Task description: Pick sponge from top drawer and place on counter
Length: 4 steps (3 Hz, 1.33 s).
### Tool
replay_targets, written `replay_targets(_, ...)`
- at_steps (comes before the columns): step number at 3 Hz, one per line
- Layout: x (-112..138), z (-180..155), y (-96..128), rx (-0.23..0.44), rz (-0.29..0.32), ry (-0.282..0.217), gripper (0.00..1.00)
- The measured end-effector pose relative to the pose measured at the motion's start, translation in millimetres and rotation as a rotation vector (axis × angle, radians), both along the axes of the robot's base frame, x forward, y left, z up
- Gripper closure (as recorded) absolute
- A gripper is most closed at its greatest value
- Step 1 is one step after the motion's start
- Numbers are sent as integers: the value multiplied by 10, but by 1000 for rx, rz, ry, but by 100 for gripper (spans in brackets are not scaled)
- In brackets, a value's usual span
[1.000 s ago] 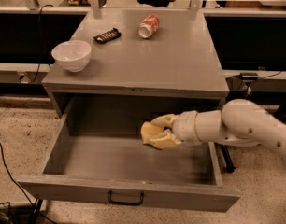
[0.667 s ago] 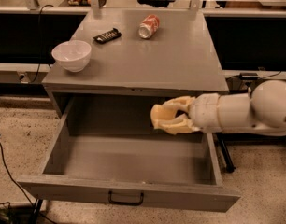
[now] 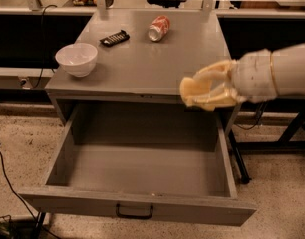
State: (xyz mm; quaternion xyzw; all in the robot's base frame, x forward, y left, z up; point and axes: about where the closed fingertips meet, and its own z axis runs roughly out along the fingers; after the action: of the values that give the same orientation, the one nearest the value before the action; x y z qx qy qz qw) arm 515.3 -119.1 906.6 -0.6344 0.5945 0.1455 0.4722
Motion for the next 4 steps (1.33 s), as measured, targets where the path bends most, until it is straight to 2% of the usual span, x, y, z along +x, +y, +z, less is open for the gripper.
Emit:
replay_targets(1, 617, 210, -157, -35, -14, 32, 100)
replay_targets(2, 1160, 185, -201, -4, -64, 58, 100)
replay_targets(3, 1540, 113, -23, 3, -104, 60, 82)
replay_targets(4, 1755, 9, 116, -7, -166, 59, 59)
